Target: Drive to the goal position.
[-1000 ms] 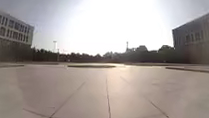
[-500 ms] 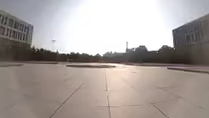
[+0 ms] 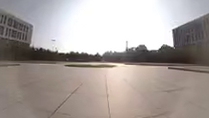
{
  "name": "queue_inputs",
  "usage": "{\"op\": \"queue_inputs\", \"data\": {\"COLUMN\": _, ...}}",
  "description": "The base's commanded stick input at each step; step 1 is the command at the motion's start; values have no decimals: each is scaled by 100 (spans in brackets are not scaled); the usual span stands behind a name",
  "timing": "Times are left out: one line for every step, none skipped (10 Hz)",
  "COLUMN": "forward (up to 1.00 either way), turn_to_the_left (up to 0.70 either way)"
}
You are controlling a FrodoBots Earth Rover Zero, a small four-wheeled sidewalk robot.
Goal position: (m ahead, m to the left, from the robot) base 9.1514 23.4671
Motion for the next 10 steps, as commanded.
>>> {"op": "queue_inputs", "data": {"forward": 70, "turn_to_the_left": 0}}
{"op": "queue_inputs", "data": {"forward": 70, "turn_to_the_left": 0}}
{"op": "queue_inputs", "data": {"forward": 70, "turn_to_the_left": 0}}
{"op": "queue_inputs", "data": {"forward": 70, "turn_to_the_left": 0}}
{"op": "queue_inputs", "data": {"forward": 70, "turn_to_the_left": 0}}
{"op": "queue_inputs", "data": {"forward": 70, "turn_to_the_left": 0}}
{"op": "queue_inputs", "data": {"forward": 70, "turn_to_the_left": 0}}
{"op": "queue_inputs", "data": {"forward": 70, "turn_to_the_left": 0}}
{"op": "queue_inputs", "data": {"forward": 70, "turn_to_the_left": 0}}
{"op": "queue_inputs", "data": {"forward": 70, "turn_to_the_left": 0}}
